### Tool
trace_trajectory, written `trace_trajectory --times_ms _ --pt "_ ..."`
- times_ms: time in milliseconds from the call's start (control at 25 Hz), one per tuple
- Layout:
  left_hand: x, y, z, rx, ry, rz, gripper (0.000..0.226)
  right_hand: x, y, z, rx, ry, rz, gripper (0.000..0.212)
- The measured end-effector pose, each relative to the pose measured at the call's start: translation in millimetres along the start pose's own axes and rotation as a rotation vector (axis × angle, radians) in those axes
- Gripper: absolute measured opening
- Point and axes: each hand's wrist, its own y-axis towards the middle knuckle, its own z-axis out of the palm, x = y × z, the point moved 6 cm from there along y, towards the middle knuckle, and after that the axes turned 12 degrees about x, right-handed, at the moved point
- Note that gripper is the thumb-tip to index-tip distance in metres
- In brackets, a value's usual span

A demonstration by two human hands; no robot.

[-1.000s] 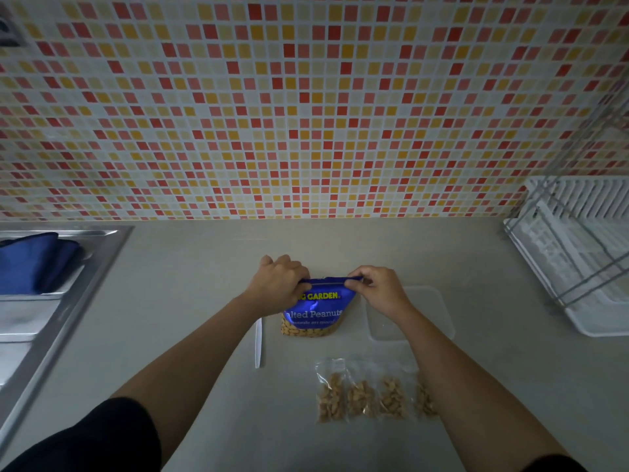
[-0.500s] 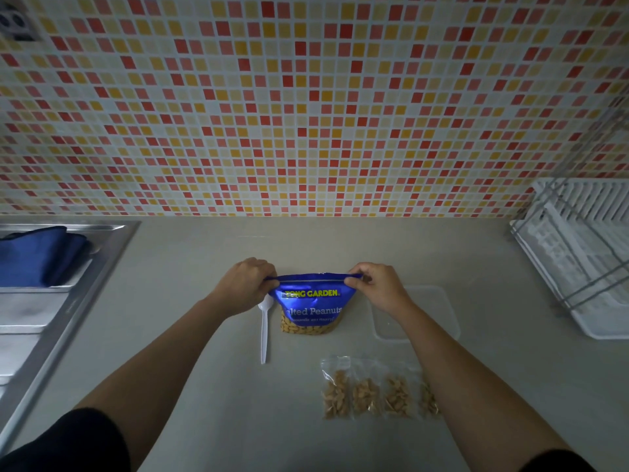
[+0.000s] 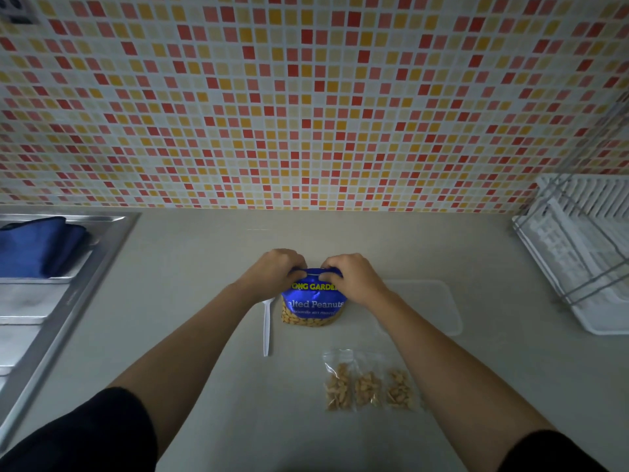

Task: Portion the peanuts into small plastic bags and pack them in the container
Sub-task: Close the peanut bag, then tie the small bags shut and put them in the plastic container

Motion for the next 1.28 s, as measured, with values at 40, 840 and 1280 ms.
trace_trajectory --times_ms 40,840,1280 --pt "-0.4 0.6 1.4 -0.024 0.01 0.002 0.02 -1.8 0.6 0.9 -0.005 0.019 0.021 0.016" --pt "-43.0 -53.8 152.5 -0.04 -0.406 -0.209 0.037 -60.5 -91.2 107.1 0.094 -0.168 0.113 0.032" --pt "-52.2 -75.4 143.1 -0.073 -1.21 -0.224 0.015 -52.0 -127.0 99.0 -0.139 0.553 0.141 0.011"
